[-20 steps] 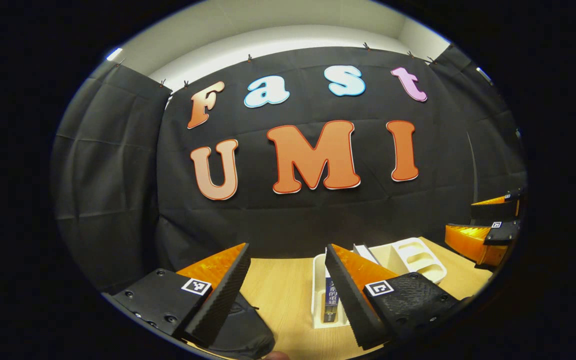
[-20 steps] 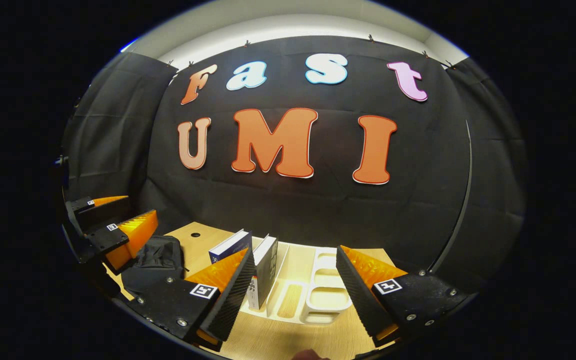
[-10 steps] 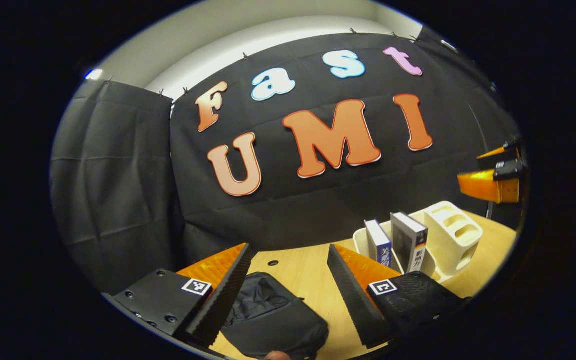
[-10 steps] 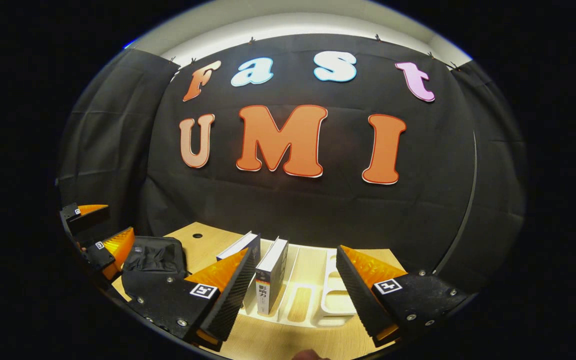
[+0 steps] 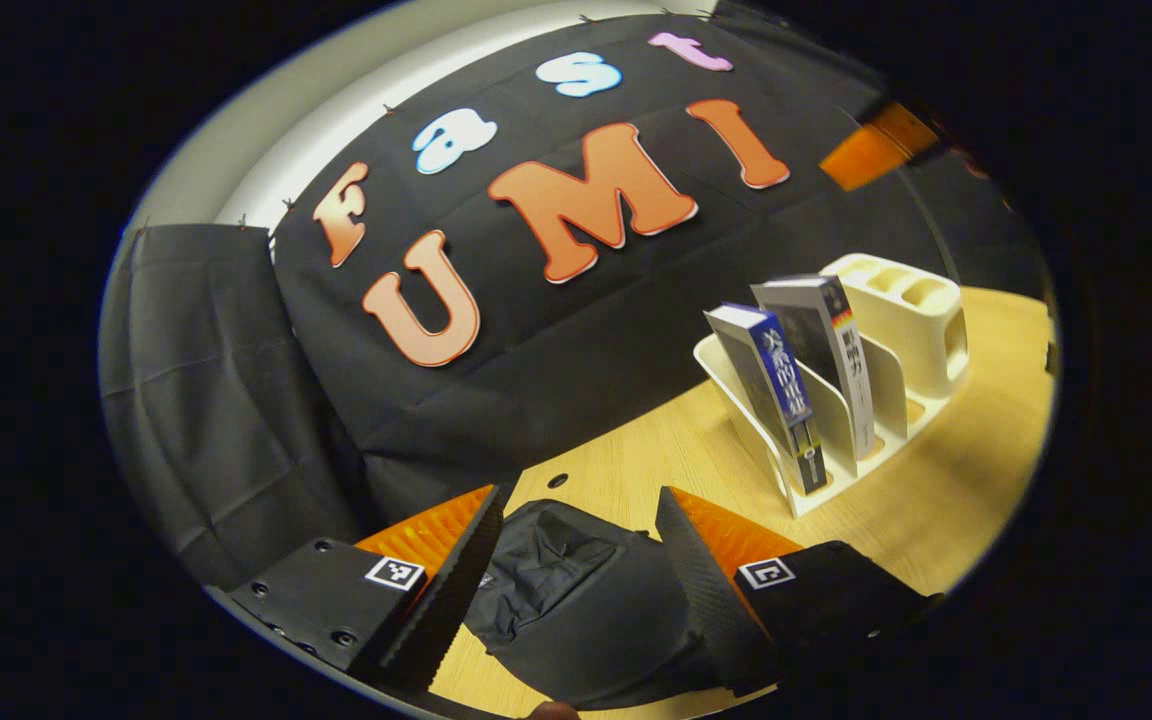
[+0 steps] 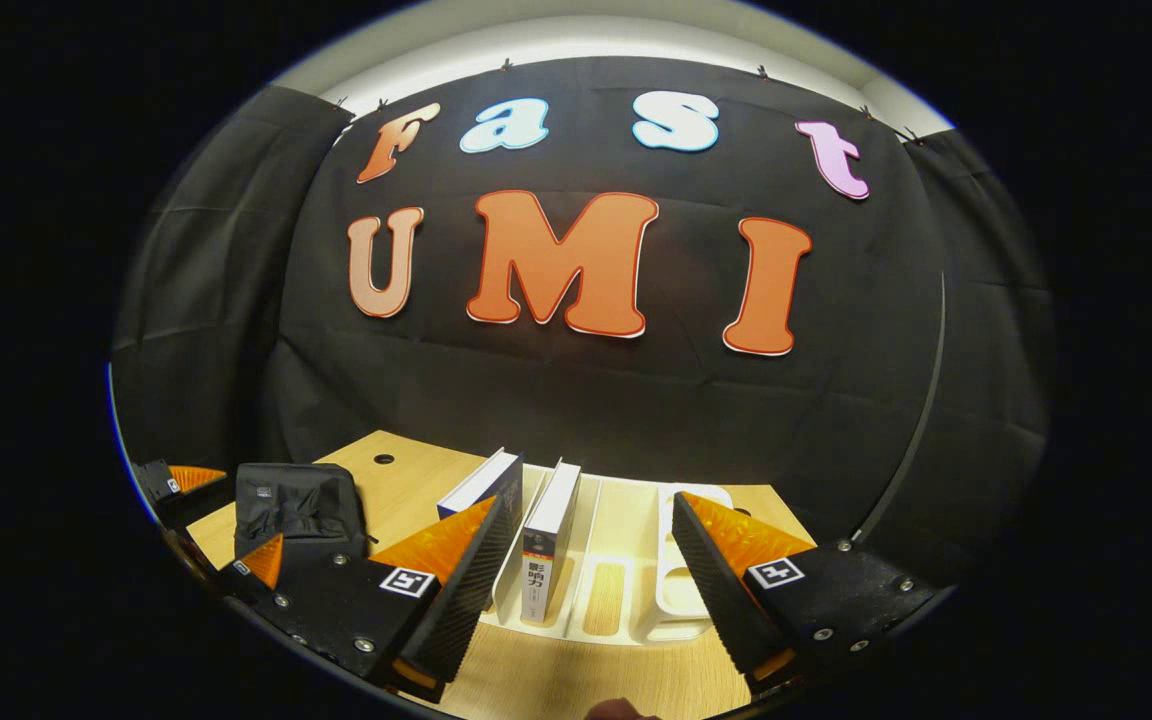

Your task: Open the schoolbag, grab two books from the bookshelf and put them into the schoolbag.

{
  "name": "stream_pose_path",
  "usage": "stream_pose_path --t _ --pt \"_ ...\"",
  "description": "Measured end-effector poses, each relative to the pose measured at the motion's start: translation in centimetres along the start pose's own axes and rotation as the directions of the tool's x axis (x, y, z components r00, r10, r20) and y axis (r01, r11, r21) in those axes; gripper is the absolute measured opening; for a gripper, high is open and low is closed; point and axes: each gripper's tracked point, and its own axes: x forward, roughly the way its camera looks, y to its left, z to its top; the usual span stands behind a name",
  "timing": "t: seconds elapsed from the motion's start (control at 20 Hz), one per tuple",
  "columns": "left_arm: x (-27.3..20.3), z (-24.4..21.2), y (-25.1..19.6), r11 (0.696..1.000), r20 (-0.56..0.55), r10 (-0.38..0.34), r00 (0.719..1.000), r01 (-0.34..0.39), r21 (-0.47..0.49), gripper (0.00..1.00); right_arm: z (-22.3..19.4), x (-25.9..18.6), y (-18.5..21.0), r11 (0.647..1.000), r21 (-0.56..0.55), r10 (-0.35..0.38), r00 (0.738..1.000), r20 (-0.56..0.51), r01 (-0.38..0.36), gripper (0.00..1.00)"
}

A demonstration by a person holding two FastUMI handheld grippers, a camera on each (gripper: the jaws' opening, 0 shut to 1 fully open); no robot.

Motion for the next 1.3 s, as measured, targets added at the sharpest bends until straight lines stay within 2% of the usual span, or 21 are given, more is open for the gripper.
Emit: stream_pose_path --t 0.2,0.45,0.8,1.0,1.15,1.3 --pt "0.4 -3.1 -2.5 0.994 -0.041 -0.044 0.998 0.048 0.099 0.98 -0.6 0.1 -0.6 1.000 -0.013 -0.020 1.000 -0.016 0.020 0.98" --pt "0.0 -7.4 -5.1 0.976 -0.111 -0.064 0.992 0.086 0.200 0.98 -1.1 0.4 -1.5 1.000 -0.008 -0.026 0.999 -0.027 0.026 0.98" --pt "-0.4 -12.7 -7.4 0.949 -0.210 -0.090 0.974 0.148 0.277 0.98 -1.8 0.7 -2.5 1.000 0.002 -0.029 0.999 -0.040 0.029 0.98" --pt "-0.1 -14.6 -7.0 0.939 -0.248 -0.057 0.967 0.136 0.317 0.98 -1.9 1.2 -2.6 1.000 0.003 -0.022 0.999 -0.040 0.022 0.98" --pt "0.4 -14.5 -6.5 0.933 -0.231 -0.026 0.973 0.107 0.345 0.96 -1.7 1.6 -2.3 1.000 0.001 -0.009 0.999 -0.040 0.009 0.98" --pt "0.6 -14.8 -6.6 0.902 -0.223 0.011 0.975 0.087 0.424 0.96 -1.7 2.0 -2.0 1.000 -0.004 -0.002 0.999 -0.040 0.001 0.98"
